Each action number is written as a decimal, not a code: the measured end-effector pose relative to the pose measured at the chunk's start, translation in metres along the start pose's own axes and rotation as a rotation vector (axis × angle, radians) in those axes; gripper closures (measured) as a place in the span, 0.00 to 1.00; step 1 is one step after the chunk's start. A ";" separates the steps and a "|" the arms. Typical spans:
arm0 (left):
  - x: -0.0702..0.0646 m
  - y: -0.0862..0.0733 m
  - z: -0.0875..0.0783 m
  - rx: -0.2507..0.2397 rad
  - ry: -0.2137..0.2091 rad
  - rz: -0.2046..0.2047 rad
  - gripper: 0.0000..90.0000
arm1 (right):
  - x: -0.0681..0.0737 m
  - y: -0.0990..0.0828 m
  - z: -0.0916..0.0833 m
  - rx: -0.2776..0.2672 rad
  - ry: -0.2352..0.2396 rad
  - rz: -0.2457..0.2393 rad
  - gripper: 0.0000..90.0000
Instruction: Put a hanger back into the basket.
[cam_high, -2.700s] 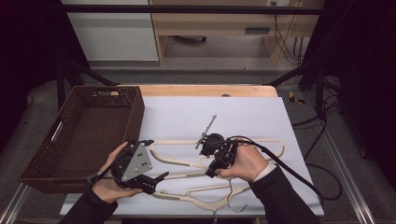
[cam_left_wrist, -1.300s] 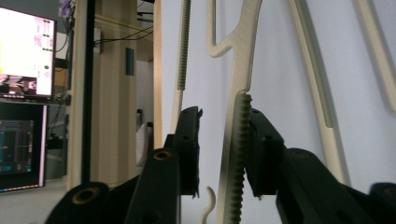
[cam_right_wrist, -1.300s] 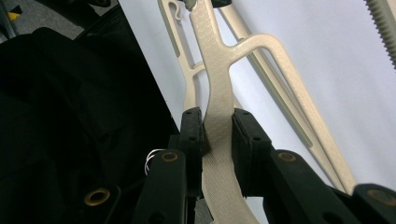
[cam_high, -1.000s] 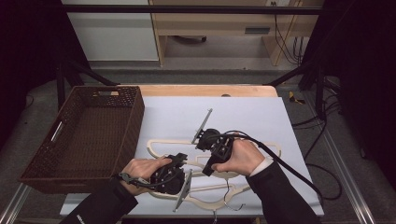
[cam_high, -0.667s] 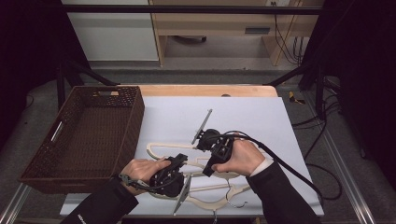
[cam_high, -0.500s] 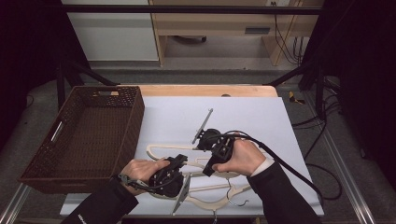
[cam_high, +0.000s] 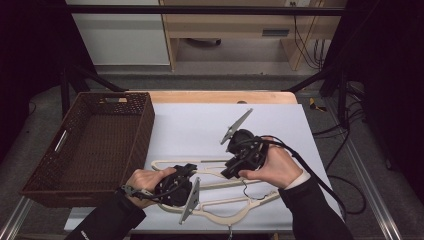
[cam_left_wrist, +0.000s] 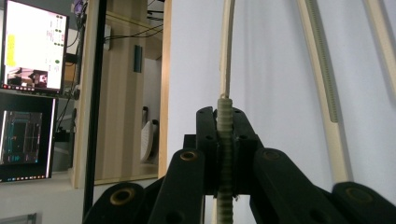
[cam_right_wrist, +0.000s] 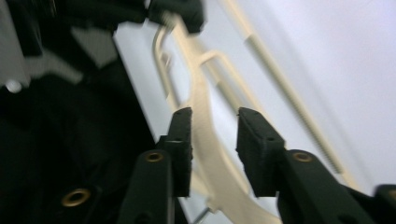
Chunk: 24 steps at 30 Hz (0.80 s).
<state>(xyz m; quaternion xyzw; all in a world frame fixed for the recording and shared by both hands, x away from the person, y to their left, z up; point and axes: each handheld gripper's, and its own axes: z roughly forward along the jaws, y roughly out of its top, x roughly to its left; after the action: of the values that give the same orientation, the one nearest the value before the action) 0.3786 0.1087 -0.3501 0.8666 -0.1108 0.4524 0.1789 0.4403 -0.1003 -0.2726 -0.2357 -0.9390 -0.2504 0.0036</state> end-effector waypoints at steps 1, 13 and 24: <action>0.001 0.000 0.000 0.008 -0.011 -0.012 0.95 | -0.002 -0.002 -0.005 -0.047 -0.016 0.002 0.69; 0.009 -0.009 -0.003 0.000 -0.062 -0.130 0.95 | -0.055 -0.041 -0.029 -0.526 -0.282 0.153 0.25; 0.021 -0.031 -0.013 -0.024 -0.108 -0.300 0.95 | -0.079 -0.080 -0.027 -0.766 -0.395 0.186 0.14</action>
<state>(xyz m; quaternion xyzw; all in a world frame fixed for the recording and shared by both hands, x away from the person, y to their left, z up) 0.3920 0.1414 -0.3323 0.8943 0.0052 0.3720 0.2488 0.4719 -0.2091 -0.2967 -0.3472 -0.7359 -0.5290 -0.2411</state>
